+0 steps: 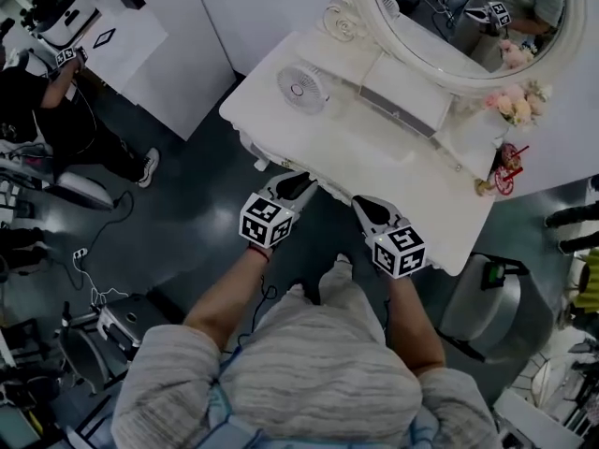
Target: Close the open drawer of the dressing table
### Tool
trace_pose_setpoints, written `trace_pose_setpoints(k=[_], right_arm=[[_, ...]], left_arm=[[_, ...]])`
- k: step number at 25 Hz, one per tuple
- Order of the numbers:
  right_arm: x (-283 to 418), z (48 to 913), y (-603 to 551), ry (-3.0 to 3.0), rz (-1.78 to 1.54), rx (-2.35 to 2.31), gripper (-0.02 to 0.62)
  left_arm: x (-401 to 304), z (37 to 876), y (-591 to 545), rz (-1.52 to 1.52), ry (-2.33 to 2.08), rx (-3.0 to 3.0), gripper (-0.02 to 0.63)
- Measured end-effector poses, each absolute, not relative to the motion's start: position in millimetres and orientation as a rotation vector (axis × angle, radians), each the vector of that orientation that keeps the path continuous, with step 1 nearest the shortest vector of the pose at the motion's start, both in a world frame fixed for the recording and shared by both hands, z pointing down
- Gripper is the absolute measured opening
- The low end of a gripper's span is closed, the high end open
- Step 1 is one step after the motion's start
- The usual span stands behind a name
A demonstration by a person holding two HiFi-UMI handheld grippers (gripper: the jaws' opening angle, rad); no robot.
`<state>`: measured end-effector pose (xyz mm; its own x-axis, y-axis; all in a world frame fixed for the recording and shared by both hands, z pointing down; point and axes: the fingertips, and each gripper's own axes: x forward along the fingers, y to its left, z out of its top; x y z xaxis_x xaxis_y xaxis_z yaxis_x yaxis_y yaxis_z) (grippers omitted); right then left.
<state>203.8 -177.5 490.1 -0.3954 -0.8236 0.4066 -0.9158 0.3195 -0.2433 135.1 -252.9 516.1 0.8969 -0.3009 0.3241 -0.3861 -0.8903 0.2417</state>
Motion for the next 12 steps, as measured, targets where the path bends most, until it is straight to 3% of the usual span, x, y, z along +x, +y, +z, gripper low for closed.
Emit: trace_pose_setpoints(k=[12], right_arm=[[181, 455, -141, -2.415, 0.610, 1.696, 0.009]], left_arm=[[116, 442, -191, 0.258, -0.409, 2.870, 0.020]])
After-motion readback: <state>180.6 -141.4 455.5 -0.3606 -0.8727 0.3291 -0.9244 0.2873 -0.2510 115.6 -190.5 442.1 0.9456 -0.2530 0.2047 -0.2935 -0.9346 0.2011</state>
